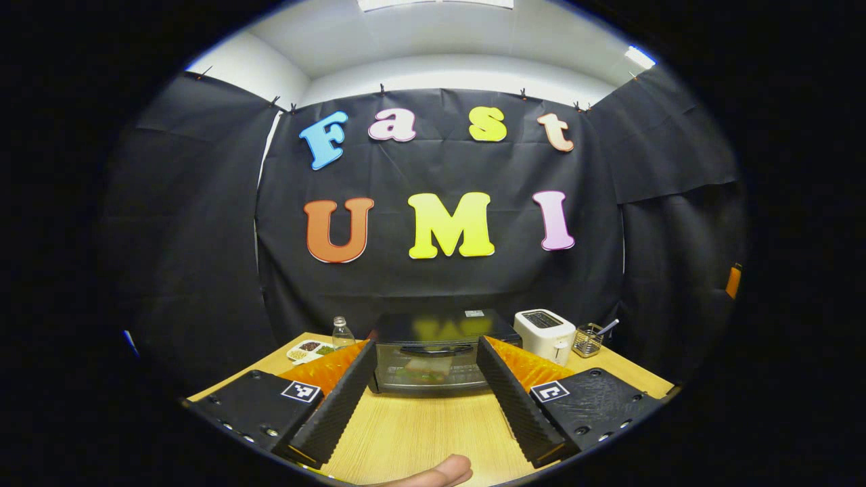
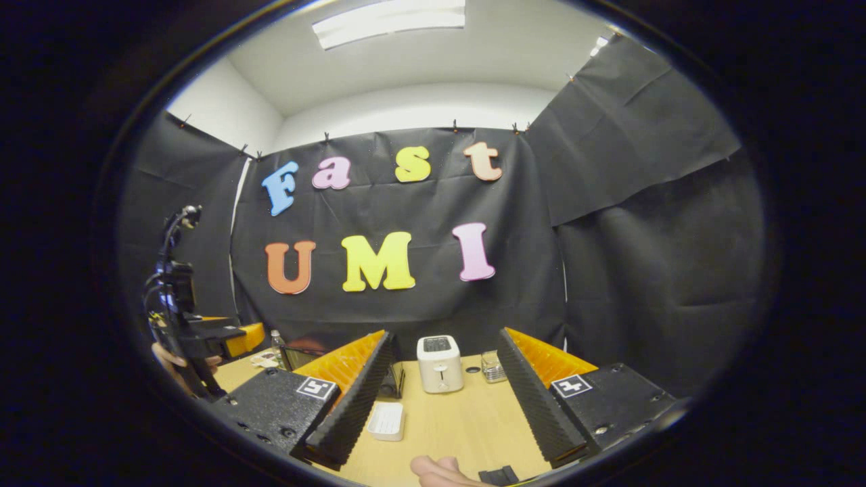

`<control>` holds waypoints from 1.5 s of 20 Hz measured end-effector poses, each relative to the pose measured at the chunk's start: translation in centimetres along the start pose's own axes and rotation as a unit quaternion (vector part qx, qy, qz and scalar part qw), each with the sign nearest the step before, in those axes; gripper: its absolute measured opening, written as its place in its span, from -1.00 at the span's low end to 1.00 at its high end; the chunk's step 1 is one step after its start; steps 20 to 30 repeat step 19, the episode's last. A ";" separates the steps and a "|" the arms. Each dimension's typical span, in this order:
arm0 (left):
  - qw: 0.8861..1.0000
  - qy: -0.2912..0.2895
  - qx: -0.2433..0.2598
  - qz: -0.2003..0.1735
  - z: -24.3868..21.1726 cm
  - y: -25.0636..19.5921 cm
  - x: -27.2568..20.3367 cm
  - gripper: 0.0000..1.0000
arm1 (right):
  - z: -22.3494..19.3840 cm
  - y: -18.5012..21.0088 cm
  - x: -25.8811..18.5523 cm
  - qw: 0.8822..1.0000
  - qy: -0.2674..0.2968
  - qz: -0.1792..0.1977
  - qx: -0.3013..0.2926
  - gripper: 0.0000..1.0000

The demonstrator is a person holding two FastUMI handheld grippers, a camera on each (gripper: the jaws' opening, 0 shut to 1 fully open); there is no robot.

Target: Open the electric oven with the left hand, put the food in, and close the electric oven.

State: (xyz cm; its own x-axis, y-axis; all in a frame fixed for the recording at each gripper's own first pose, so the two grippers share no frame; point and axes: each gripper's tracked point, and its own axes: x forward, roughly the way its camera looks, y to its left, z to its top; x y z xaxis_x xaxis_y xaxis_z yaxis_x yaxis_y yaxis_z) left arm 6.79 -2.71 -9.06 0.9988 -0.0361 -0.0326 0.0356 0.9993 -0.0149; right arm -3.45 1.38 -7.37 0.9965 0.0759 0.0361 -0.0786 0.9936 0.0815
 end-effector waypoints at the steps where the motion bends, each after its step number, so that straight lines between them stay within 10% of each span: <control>1: 1.000 -0.010 0.004 0.000 1.0 -0.1 -1.7 0.94 | 0.5 0.0 -0.7 1.000 -0.007 -0.001 0.000 0.79; 2: 1.000 -0.023 0.008 -0.001 1.9 -0.3 -3.3 0.94 | 0.9 0.2 -1.4 1.000 -0.012 -0.001 0.000 1.00; 10: 0.998 -0.053 0.006 -0.023 1.9 -3.8 -12.7 0.77 | 3.2 -0.8 -5.5 0.999 -0.035 -0.004 -0.032 0.79; 30: 0.998 -0.051 0.028 -0.001 0.9 -3.8 -14.0 0.89 | 2.2 -2.7 -5.9 0.999 -0.030 -0.006 -0.040 1.00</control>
